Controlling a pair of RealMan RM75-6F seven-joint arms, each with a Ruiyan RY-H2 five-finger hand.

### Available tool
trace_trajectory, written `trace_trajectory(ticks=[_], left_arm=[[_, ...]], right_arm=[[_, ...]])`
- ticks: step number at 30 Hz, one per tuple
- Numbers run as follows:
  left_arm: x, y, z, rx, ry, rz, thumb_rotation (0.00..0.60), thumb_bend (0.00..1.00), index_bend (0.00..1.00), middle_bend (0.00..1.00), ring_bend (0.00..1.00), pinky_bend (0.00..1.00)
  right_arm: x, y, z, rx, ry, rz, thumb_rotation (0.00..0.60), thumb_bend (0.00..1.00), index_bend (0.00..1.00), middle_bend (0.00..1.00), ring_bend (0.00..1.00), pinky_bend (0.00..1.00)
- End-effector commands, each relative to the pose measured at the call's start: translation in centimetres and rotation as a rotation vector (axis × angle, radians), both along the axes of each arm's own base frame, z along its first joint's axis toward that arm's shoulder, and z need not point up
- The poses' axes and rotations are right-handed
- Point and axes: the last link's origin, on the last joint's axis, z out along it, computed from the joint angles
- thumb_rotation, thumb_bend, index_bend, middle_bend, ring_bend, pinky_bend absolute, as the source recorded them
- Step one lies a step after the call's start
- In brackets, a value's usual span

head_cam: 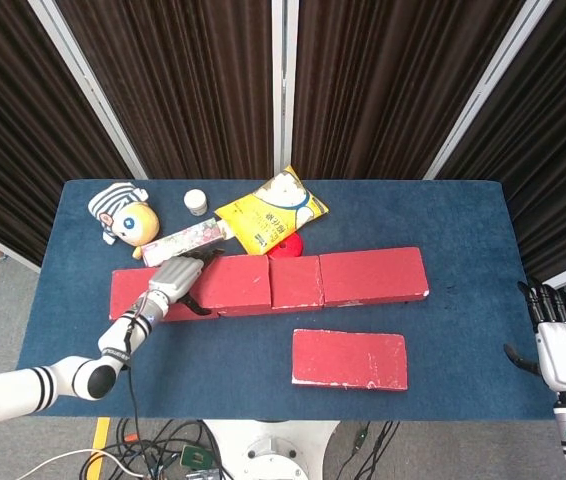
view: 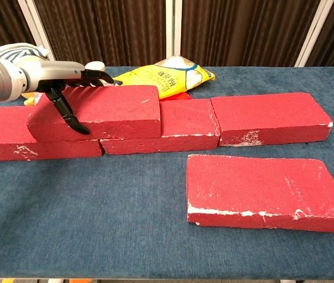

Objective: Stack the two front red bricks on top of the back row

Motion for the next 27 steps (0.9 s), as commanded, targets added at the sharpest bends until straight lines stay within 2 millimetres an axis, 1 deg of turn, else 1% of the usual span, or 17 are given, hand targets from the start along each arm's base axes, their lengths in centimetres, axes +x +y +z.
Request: trace_trajectory(ticks=[1, 4, 8, 10, 16, 27], left_arm=[[-0.06, -0.04, -0.03, 0.0, 0.0, 0.0, 0.6, 0.04, 0.04, 0.14, 0.07, 0.23], [-0.04, -0.13, -0.04, -0.007, 0.0, -0.001, 0.6, 0.04, 0.04, 0.1, 0.03, 0.21], [-0.01, -0.22, -0.14, -0.02, 0.0, -0.006, 0.6, 0.04, 0.04, 0.02, 0.01, 0.2], [0.0, -0.23, -0.14, -0.022, -0.001, -0.007, 0.6, 0.04, 0.04, 0.0, 0.0, 0.19], [0.03, -0.2, 0.07, -0.018, -0.006, -0.013, 0.6, 0.04, 0.03, 0.0, 0.0, 0.14], [0.22, -0.26, 0.25, -0.009, -0.021, -0.019, 0.6, 0.02, 0.01, 0.0, 0.0, 0.1]], right_arm=[[-0.04, -0.01, -0.02, 0.001, 0.0, -0.001, 0.6, 0.14, 0.0, 0.0, 0.0, 0.0], [-0.08, -0.03, 0.02, -0.001, -0.001, -0.002, 0.6, 0.14, 0.0, 0.0, 0.0, 0.0], [-0.07, 0.02, 0.02, -0.001, -0.003, 0.002, 0.6, 0.14, 0.0, 0.0, 0.0, 0.0], [-0.09, 0.02, 0.01, -0.002, -0.003, 0.001, 0.6, 0.14, 0.0, 0.0, 0.0, 0.0], [-0.09, 0.0, -0.06, -0.002, -0.001, 0.0, 0.6, 0.14, 0.0, 0.0, 0.0, 0.0], [-0.07, -0.01, -0.07, -0.004, 0.001, -0.001, 0.6, 0.14, 0.0, 0.0, 0.0, 0.0]])
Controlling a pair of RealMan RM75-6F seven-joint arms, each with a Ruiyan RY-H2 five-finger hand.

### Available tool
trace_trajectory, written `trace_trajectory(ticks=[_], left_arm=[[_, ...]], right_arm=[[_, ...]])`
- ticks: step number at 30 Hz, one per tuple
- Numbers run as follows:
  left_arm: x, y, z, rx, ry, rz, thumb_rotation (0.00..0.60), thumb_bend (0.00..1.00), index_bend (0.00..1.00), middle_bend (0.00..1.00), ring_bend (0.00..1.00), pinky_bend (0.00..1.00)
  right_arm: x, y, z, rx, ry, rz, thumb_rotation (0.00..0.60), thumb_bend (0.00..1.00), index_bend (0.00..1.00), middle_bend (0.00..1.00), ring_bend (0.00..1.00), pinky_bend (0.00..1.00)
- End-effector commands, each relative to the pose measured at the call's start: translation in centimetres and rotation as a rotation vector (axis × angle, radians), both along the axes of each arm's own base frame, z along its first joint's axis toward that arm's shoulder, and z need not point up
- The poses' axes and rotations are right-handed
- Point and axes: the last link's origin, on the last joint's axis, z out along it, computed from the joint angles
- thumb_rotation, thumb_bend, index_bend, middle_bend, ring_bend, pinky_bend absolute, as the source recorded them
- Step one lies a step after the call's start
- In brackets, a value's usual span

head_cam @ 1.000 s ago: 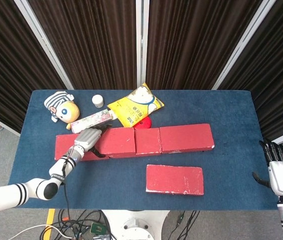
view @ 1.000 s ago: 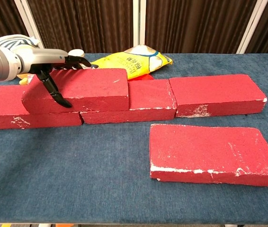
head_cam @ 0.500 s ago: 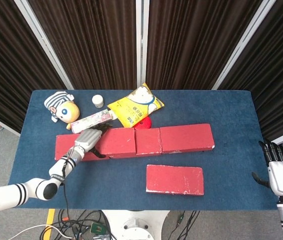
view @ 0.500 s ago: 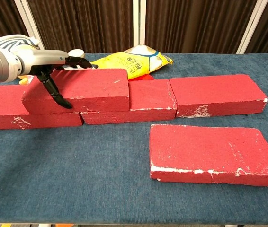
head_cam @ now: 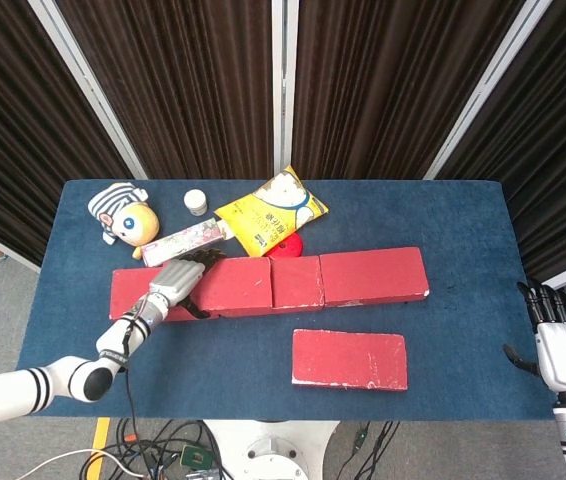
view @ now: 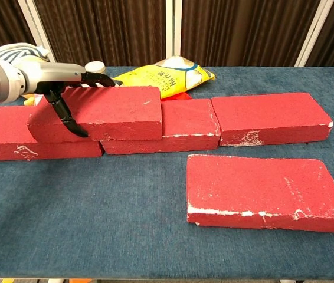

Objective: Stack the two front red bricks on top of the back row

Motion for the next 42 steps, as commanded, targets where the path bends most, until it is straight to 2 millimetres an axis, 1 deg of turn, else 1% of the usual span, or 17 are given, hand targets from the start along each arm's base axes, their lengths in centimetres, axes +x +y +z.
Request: trace_trajectory(ticks=[1, 15, 19, 24, 34, 38, 41, 42], left_arm=[[0.0, 0.0, 0.0, 0.007, -0.005, -0.003, 0.6, 0.02, 0.01, 0.0, 0.0, 0.1], [0.2, -0.1, -0.1, 0.016, -0.009, -0.015, 0.6, 0.01, 0.01, 0.0, 0.0, 0.09], [0.2, -0.1, 0.0, 0.023, -0.013, -0.018, 0.6, 0.01, 0.0, 0.0, 0.0, 0.06], [0.3, -0.1, 0.0, 0.022, -0.013, -0.021, 0.6, 0.01, 0.0, 0.0, 0.0, 0.05], [0.8, -0.6, 0.5, 0.027, -0.02, -0.046, 0.6, 0.01, 0.0, 0.0, 0.0, 0.05], [1.2, -1.1, 1.4, 0.042, -0.018, -0.069, 0.6, 0.01, 0.0, 0.0, 0.0, 0.04], [1.0, -1.5, 2.9, 0.076, -0.024, -0.07, 0.6, 0.01, 0.0, 0.0, 0.0, 0.04], [0.8, -1.8, 3.7, 0.099, -0.018, -0.072, 0.6, 0.01, 0.0, 0.0, 0.0, 0.04]], right_arm=[[0.0, 0.0, 0.0, -0.001, 0.0, -0.001, 0.6, 0.14, 0.0, 0.0, 0.0, 0.0], [-0.1, 0.0, 0.1, -0.004, -0.001, -0.004, 0.6, 0.14, 0.0, 0.0, 0.0, 0.0], [-0.1, 0.0, 0.0, -0.003, -0.001, -0.004, 0.6, 0.14, 0.0, 0.0, 0.0, 0.0], [-0.1, 0.0, 0.1, -0.004, -0.001, -0.004, 0.6, 0.14, 0.0, 0.0, 0.0, 0.0], [-0.1, 0.0, 0.2, -0.008, -0.002, -0.003, 0.6, 0.14, 0.0, 0.0, 0.0, 0.0], [0.1, 0.0, 0.3, -0.01, -0.003, 0.001, 0.6, 0.14, 0.0, 0.0, 0.0, 0.0], [0.2, 0.1, 0.4, -0.009, -0.006, 0.006, 0.6, 0.14, 0.0, 0.0, 0.0, 0.0], [0.2, 0.1, 0.4, -0.006, -0.009, 0.008, 0.6, 0.14, 0.0, 0.0, 0.0, 0.0]])
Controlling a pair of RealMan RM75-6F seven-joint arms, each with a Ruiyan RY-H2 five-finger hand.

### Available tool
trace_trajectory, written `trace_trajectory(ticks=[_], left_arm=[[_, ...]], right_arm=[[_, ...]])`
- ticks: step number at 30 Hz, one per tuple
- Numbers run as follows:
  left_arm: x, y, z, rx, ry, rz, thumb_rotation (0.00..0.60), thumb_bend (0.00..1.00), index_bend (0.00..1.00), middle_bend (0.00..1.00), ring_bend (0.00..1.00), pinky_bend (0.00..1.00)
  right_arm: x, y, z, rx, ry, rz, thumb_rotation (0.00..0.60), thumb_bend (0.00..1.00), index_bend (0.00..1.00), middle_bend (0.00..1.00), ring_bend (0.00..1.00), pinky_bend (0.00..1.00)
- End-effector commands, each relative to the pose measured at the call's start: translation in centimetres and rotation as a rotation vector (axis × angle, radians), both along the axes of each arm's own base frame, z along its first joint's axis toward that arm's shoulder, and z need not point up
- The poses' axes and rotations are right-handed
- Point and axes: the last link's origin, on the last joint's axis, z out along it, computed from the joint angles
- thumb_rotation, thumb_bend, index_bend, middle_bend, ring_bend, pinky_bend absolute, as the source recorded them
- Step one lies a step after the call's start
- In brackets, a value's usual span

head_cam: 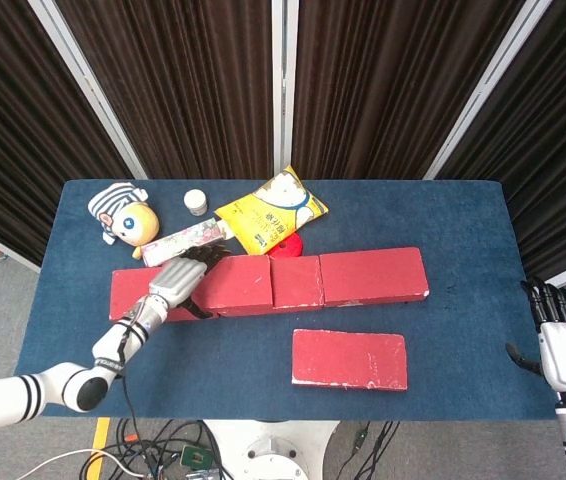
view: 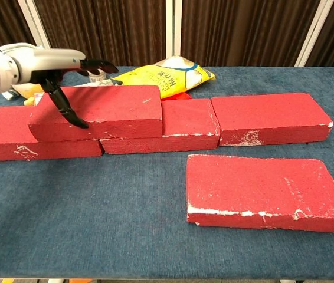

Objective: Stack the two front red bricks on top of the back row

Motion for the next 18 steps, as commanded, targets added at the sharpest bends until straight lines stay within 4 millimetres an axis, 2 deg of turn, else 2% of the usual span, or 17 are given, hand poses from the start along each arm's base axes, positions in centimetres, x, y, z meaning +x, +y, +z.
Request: trace_trajectory(ticks=[1, 5, 10, 15, 18], left_arm=[[-0.7, -0.7, 2.4, 0.069, 0.01, -0.004, 0.6, 0.01, 0.0, 0.0, 0.0, 0.04], [-2.7, -2.4, 5.2, 0.176, 0.02, 0.017, 0.6, 0.01, 0.0, 0.0, 0.0, 0.04], [-6.9, -5.5, 8.1, 0.31, 0.086, 0.072, 0.6, 0.01, 0.0, 0.0, 0.0, 0.04], [-10.8, -8.5, 10.0, 0.387, 0.14, 0.122, 0.6, 0.01, 0.0, 0.0, 0.0, 0.04], [-12.3, -9.9, 10.9, 0.407, 0.152, 0.132, 0.6, 0.01, 0.0, 0.0, 0.0, 0.04]], right_arm=[[0.1, 0.0, 0.0, 0.005, -0.007, 0.004, 0.6, 0.14, 0.0, 0.0, 0.0, 0.0], [0.5, 0.1, -0.4, 0.036, -0.029, 0.018, 0.6, 0.14, 0.0, 0.0, 0.0, 0.0], [2.2, 0.0, -1.6, 0.111, -0.064, 0.068, 0.6, 0.14, 0.0, 0.0, 0.0, 0.0], [5.0, -0.1, -4.2, 0.262, -0.092, 0.133, 0.6, 0.1, 0.0, 0.0, 0.0, 0.0], [6.6, -0.1, -6.2, 0.371, -0.092, 0.169, 0.6, 0.05, 0.0, 0.0, 0.0, 0.0]])
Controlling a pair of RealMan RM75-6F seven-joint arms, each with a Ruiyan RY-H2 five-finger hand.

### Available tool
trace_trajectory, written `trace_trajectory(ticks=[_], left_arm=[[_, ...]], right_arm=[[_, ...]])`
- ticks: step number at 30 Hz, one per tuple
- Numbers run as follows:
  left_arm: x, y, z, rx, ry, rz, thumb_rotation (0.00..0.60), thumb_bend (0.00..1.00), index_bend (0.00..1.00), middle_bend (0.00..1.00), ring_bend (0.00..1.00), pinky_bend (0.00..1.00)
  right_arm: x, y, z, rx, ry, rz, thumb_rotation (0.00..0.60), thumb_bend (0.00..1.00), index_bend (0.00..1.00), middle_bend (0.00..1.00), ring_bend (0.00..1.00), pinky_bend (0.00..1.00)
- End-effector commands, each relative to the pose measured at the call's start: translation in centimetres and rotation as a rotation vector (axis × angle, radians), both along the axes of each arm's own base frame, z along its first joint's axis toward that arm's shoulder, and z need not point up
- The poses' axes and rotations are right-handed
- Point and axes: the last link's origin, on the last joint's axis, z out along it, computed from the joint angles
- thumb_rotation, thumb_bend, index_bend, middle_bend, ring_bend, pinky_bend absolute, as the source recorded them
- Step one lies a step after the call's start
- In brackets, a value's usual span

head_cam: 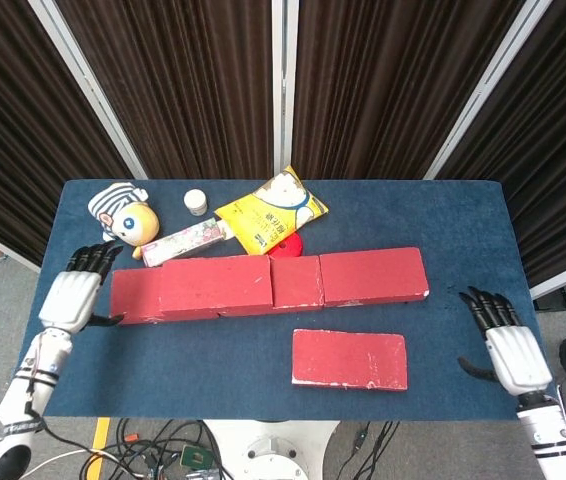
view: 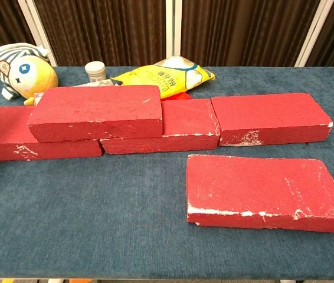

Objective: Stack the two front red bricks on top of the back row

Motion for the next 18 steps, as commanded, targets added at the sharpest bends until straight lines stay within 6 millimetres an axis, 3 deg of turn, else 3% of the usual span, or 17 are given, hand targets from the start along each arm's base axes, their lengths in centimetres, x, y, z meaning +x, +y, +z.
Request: trace_trajectory(ticks=[1, 9, 18], left_arm=[[-2.1, -2.1, 1.3, 0.022, 0.032, 0.011, 0.6, 0.01, 0.0, 0.0, 0.0, 0.04], [-5.0, -5.2, 2.9, 0.058, 0.029, 0.064, 0.6, 0.0, 0.0, 0.0, 0.0, 0.01], [-6.8, -6.0, 3.6, 0.061, -0.006, 0.112, 0.6, 0.0, 0.0, 0.0, 0.0, 0.01]], right_arm=[[2.3, 0.1, -2.7, 0.154, -0.003, 0.057, 0.6, 0.02, 0.0, 0.0, 0.0, 0.0], [4.7, -0.1, -7.4, 0.328, 0.022, 0.063, 0.6, 0.0, 0.0, 0.0, 0.0, 0.0], [6.7, -1.0, -10.1, 0.398, 0.01, 0.053, 0.6, 0.0, 0.0, 0.0, 0.0, 0.0]])
